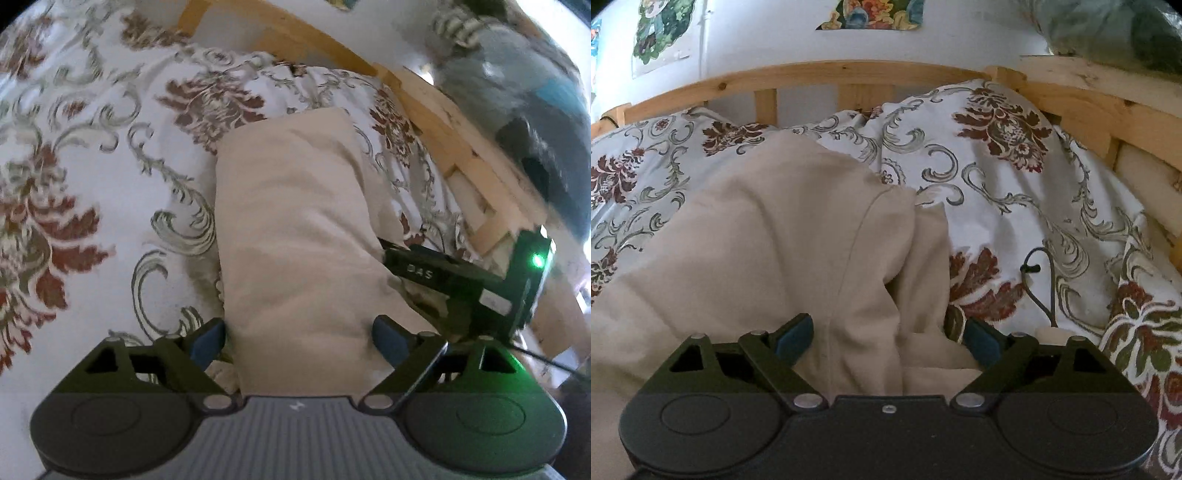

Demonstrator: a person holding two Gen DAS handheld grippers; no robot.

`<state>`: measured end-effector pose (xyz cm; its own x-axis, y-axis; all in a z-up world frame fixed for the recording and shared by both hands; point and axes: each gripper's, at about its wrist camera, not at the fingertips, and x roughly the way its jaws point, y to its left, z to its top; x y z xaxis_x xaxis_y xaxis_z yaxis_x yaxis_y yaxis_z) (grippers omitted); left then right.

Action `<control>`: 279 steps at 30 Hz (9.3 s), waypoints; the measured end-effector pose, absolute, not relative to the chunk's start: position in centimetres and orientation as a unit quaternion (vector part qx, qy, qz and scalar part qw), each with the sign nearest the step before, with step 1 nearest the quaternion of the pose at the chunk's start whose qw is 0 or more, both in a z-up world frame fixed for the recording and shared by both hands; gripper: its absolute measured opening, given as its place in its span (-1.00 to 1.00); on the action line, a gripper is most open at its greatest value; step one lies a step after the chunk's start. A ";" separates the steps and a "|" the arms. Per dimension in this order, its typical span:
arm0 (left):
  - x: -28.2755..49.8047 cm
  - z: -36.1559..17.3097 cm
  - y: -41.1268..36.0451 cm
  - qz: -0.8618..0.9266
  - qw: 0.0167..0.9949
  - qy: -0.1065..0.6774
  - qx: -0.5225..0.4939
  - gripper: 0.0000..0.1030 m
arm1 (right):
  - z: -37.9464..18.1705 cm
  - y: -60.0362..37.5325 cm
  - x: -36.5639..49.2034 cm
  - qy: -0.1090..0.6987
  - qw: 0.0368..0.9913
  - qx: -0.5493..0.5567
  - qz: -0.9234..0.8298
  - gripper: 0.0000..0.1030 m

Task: Fold large clothes

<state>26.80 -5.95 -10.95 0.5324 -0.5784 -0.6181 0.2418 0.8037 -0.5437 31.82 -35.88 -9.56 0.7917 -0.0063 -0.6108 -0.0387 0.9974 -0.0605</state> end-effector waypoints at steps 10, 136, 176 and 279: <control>26.8 -11.2 -5.8 -0.238 0.853 0.416 -0.207 0.75 | -4.8 -34.0 31.2 0.207 0.976 -0.042 0.047 0.73; 27.3 -12.3 -5.5 -0.250 0.835 0.433 -0.231 1.00 | -6.9 -42.2 25.3 0.373 0.893 0.232 -0.100 0.92; 35.6 -15.8 -3.7 -0.300 0.760 0.465 -0.340 0.62 | -8.5 -41.5 26.1 0.392 0.885 0.237 -0.085 0.20; 3.6 1.7 4.1 -0.014 0.963 0.267 -0.011 0.99 | 3.1 -23.9 1.2 0.193 0.977 0.079 0.042 0.99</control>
